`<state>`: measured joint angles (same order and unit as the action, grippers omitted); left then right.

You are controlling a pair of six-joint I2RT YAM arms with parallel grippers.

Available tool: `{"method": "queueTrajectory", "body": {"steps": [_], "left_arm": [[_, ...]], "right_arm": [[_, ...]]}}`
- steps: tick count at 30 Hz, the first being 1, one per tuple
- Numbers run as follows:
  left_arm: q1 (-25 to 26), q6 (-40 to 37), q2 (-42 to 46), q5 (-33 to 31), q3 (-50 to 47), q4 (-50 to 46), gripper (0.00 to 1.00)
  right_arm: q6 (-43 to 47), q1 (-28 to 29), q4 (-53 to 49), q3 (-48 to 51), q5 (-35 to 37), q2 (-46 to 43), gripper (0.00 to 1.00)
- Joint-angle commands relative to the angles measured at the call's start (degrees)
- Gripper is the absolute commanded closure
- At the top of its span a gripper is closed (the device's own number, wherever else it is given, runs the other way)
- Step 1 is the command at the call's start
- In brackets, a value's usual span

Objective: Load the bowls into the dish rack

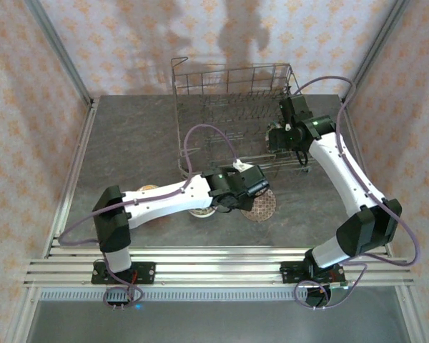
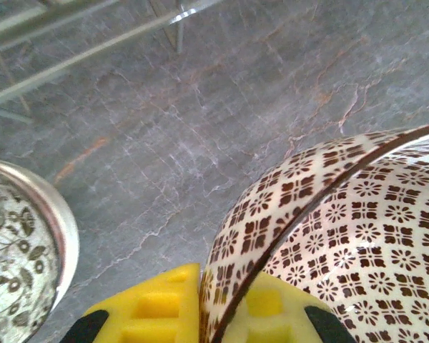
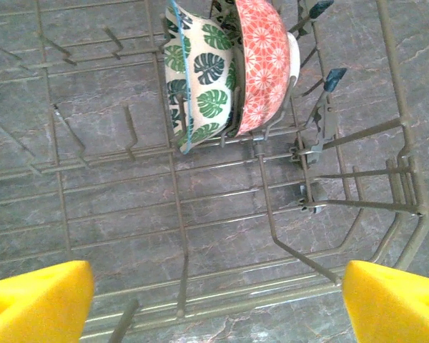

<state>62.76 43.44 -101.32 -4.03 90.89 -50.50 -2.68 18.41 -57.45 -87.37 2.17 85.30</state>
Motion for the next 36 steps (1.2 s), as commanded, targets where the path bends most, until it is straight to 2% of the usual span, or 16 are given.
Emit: {"method": "queueTrajectory", "body": {"steps": [1, 5, 15, 21, 25, 30, 36], "left_arm": [[-0.2, -0.9, 4.3, -4.0, 4.6, -3.2, 1.00], [-1.6, -2.4, 5.6, -5.1, 9.7, -6.9, 1.00], [-10.7, -8.3, 7.0, -3.1, 17.1, -9.1, 1.00], [-17.7, -10.5, 6.3, 2.0, 19.8, -8.3, 1.00], [-20.4, -11.8, 4.8, 4.7, 22.4, -8.3, 1.00], [-22.0, -12.9, 2.8, 6.8, 25.2, -8.6, 1.00], [-22.8, -13.8, 1.9, 7.9, 26.5, -8.1, 1.00]], "right_arm": [[0.7, -0.2, -0.9, -0.7, -2.5, -3.3, 0.15], [1.1, -0.2, -0.7, -1.5, -5.3, -5.8, 0.18], [-0.3, -0.2, -2.9, -9.2, -14.6, -6.9, 0.27], [-0.2, 0.0, -2.4, -12.4, -24.5, -7.0, 0.34], [0.6, 2.4, -2.0, -13.4, -28.1, -6.8, 0.37], [2.9, 6.8, -2.5, -13.3, -29.3, -5.8, 0.40], [1.2, 7.2, -1.7, -12.1, -27.5, -4.5, 0.49]]}}
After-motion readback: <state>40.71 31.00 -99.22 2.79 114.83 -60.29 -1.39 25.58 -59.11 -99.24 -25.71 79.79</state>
